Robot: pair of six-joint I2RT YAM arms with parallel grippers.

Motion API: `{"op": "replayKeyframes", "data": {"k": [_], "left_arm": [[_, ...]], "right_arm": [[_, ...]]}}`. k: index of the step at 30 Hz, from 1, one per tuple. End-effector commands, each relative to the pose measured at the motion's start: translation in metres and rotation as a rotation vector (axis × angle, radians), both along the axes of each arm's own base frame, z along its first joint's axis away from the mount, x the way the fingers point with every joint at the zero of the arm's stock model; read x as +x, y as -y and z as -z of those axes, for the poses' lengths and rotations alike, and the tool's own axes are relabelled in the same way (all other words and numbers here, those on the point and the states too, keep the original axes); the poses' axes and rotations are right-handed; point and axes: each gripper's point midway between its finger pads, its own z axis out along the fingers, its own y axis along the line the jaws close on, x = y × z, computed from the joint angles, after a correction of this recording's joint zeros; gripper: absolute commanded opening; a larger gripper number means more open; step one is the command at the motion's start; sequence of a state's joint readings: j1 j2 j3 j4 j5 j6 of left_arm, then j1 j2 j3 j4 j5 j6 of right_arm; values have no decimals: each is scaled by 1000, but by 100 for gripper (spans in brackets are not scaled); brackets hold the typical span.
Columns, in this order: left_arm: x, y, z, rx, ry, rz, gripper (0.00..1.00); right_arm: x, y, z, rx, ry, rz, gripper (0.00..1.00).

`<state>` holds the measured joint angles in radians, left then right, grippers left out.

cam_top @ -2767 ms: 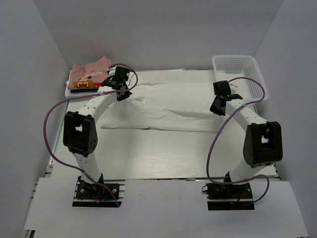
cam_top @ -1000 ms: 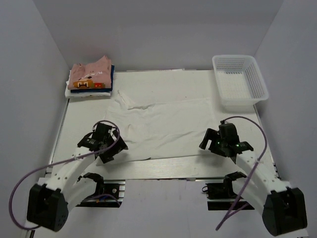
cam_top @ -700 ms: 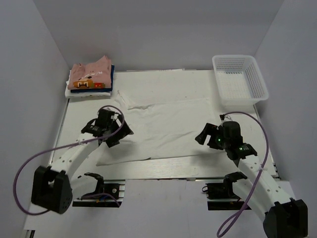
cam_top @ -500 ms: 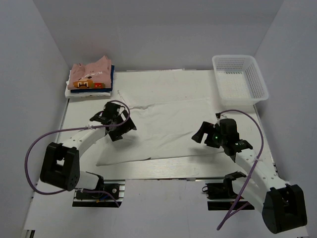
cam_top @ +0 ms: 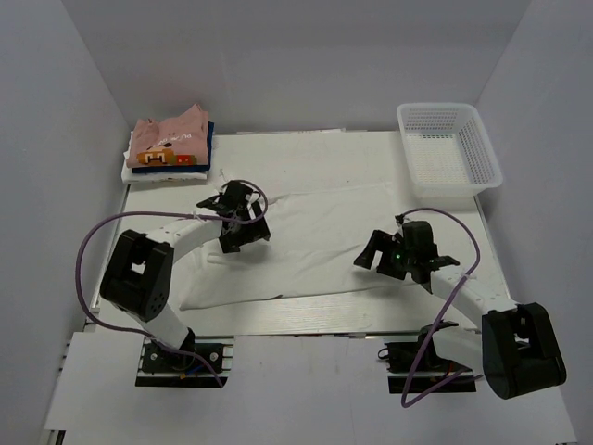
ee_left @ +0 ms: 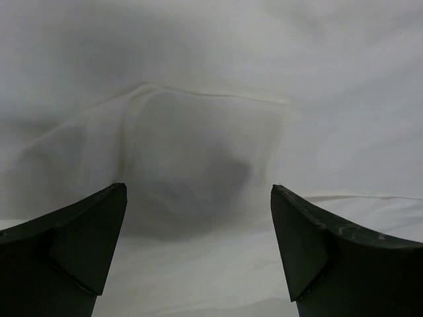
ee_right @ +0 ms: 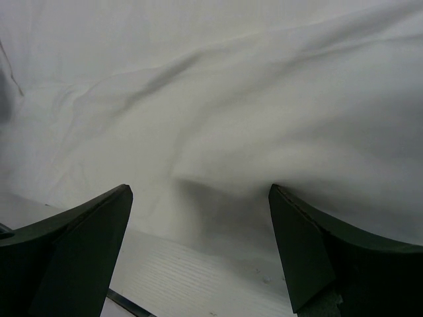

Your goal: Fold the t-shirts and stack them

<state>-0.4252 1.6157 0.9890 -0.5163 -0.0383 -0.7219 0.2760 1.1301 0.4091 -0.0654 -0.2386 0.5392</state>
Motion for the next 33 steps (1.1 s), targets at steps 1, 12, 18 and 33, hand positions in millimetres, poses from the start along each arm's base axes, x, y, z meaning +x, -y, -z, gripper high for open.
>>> {"op": "replayKeyframes", "data": {"k": [1,12,18,33], "left_arm": [[-9,-20,4,133,-29,-12,100],[36,-74,3,427,20,-174,100],[90,-116,-24,555,80,-334,100],[40,-58,-42,231,177,140,100]], "right_arm": [[-12,6,22,-29,-66,21,90],[-21,27,47,-140,-166,95,90],[-20,32,48,-163,-170,113,90],[-24,33,49,-179,-166,82,90]]}}
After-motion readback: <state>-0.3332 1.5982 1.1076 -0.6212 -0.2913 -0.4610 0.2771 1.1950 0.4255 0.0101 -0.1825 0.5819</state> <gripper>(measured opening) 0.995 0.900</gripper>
